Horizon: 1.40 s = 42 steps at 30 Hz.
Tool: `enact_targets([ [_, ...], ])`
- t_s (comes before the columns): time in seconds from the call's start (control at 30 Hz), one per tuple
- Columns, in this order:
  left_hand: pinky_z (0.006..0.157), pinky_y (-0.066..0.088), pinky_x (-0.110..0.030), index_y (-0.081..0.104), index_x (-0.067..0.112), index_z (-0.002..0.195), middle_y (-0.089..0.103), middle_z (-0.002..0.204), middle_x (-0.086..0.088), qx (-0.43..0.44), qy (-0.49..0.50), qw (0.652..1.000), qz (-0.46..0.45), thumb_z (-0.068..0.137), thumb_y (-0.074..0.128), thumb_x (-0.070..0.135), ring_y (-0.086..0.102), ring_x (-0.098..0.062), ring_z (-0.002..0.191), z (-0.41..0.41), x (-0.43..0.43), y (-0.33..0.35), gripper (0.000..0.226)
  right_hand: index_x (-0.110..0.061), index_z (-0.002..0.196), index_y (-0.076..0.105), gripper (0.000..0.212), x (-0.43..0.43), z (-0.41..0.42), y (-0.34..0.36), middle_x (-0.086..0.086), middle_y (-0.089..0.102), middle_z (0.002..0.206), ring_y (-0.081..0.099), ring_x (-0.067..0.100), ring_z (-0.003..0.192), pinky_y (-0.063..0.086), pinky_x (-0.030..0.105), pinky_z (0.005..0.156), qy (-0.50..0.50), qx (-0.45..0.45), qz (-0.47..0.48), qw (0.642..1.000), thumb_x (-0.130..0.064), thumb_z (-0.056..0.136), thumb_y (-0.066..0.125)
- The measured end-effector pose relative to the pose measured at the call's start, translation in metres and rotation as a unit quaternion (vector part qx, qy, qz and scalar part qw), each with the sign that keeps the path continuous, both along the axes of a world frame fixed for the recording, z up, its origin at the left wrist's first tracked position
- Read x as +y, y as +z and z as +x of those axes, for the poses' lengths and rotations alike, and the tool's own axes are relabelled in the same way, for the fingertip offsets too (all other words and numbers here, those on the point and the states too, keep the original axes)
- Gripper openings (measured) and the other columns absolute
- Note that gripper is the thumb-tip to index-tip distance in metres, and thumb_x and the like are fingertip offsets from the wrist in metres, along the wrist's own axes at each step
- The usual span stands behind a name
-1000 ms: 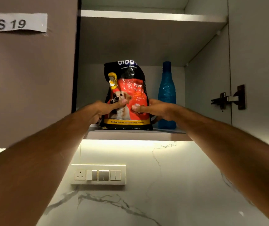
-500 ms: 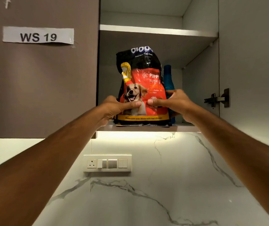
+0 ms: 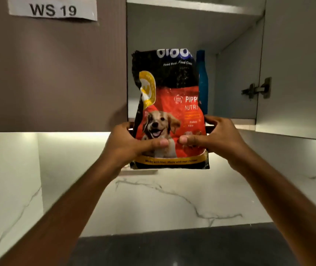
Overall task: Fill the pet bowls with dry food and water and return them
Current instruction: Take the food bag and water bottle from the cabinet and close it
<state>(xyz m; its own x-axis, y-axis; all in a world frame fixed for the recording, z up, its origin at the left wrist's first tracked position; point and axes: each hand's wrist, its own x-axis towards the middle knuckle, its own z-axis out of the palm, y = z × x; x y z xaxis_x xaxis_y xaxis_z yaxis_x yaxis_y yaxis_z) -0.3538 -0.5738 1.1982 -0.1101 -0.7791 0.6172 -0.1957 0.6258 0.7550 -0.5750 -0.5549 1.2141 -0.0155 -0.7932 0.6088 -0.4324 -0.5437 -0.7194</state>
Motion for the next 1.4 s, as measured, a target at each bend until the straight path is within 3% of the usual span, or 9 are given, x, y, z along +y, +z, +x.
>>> enact_targets([
  [0.2,0.075,0.059,-0.026,0.062,0.028,0.112,0.072,0.102,0.011,-0.029,0.053,0.998,0.014,0.031,0.087,0.061,0.07,-0.005,0.089,0.019,0.01,-0.085,0.091,-0.033,0.121,0.057,0.084,0.011,0.016,-0.083,-0.025,0.065,0.099,0.066,-0.008,0.083,0.056,0.011,0.067,0.014,0.017,0.009,1.0,-0.048,0.043,0.086],
  [0.33,0.084,0.057,-0.025,0.059,0.031,0.113,0.071,0.104,0.013,-0.046,0.054,0.997,0.036,0.027,0.091,0.058,0.067,0.001,0.095,0.024,0.01,-0.142,0.095,-0.024,0.135,0.053,0.11,0.007,0.017,-0.144,-0.009,0.066,0.122,0.066,0.006,0.104,0.058,0.028,0.086,0.004,0.02,0.031,0.999,-0.048,0.035,0.091],
  [0.47,0.09,0.056,-0.032,0.047,0.021,0.127,0.066,0.116,0.008,-0.051,0.031,0.993,0.104,0.025,0.092,0.054,0.066,-0.004,0.103,0.028,0.004,-0.207,0.117,-0.023,0.138,0.048,0.121,0.002,0.019,-0.215,-0.004,0.064,0.125,0.064,0.009,0.108,0.057,0.03,0.089,0.008,-0.009,0.085,0.996,-0.049,0.029,0.094],
  [0.73,0.093,0.055,-0.033,0.037,0.032,0.126,0.058,0.124,0.005,-0.047,-0.011,0.973,0.225,0.036,0.097,0.03,0.06,-0.01,0.114,0.037,-0.014,-0.325,0.108,-0.03,0.135,0.045,0.115,-0.017,0.033,-0.344,-0.007,0.064,0.122,0.063,0.004,0.11,0.056,0.027,0.089,0.033,-0.076,0.187,0.979,-0.029,0.033,0.098],
  [0.87,0.089,0.053,-0.025,0.032,0.018,0.13,0.058,0.124,-0.004,-0.044,-0.008,0.96,0.278,0.041,0.096,0.005,0.061,-0.008,0.114,0.046,-0.023,-0.377,0.11,-0.04,0.129,0.045,0.113,-0.027,0.041,-0.391,-0.013,0.064,0.121,0.061,0.002,0.113,0.053,0.027,0.094,0.04,-0.085,0.213,0.972,-0.026,0.031,0.1],
  [1.0,0.082,0.049,-0.012,0.029,0.004,0.128,0.055,0.117,0.001,-0.035,-0.008,0.95,0.309,0.045,0.088,-0.015,0.058,0.012,0.104,0.049,-0.03,-0.41,0.103,-0.038,0.133,0.043,0.118,-0.038,0.049,-0.426,-0.013,0.063,0.123,0.06,0.0,0.115,0.052,0.03,0.098,0.049,-0.077,0.255,0.963,-0.032,0.029,0.099],
  [1.1,0.084,0.049,-0.014,0.032,0.008,0.127,0.056,0.116,0.004,-0.036,0.001,0.945,0.324,0.043,0.09,-0.012,0.059,0.011,0.103,0.056,-0.039,-0.431,0.103,-0.035,0.132,0.041,0.115,-0.049,0.056,-0.442,-0.014,0.062,0.122,0.058,-0.006,0.112,0.051,0.025,0.098,0.047,-0.063,0.278,0.957,-0.026,0.033,0.099],
  [1.23,0.09,0.052,-0.025,0.036,0.011,0.129,0.06,0.122,0.0,-0.042,0.027,0.944,0.327,0.038,0.096,0.011,0.06,-0.004,0.111,0.068,-0.05,-0.449,0.109,-0.037,0.129,0.038,0.112,-0.064,0.065,-0.449,-0.016,0.06,0.121,0.055,-0.013,0.111,0.048,0.011,0.092,0.042,-0.036,0.289,0.956,-0.023,0.036,0.099],
  [1.4,0.087,0.052,-0.021,0.033,0.022,0.128,0.059,0.122,0.0,-0.048,0.012,0.944,0.327,0.047,0.092,-0.001,0.061,0.001,0.105,0.07,-0.06,-0.444,0.103,-0.041,0.131,0.028,0.107,-0.076,0.067,-0.445,-0.028,0.049,0.117,0.052,-0.016,0.104,0.046,0.006,0.083,0.069,-0.001,0.305,0.95,-0.021,0.05,0.095],
])
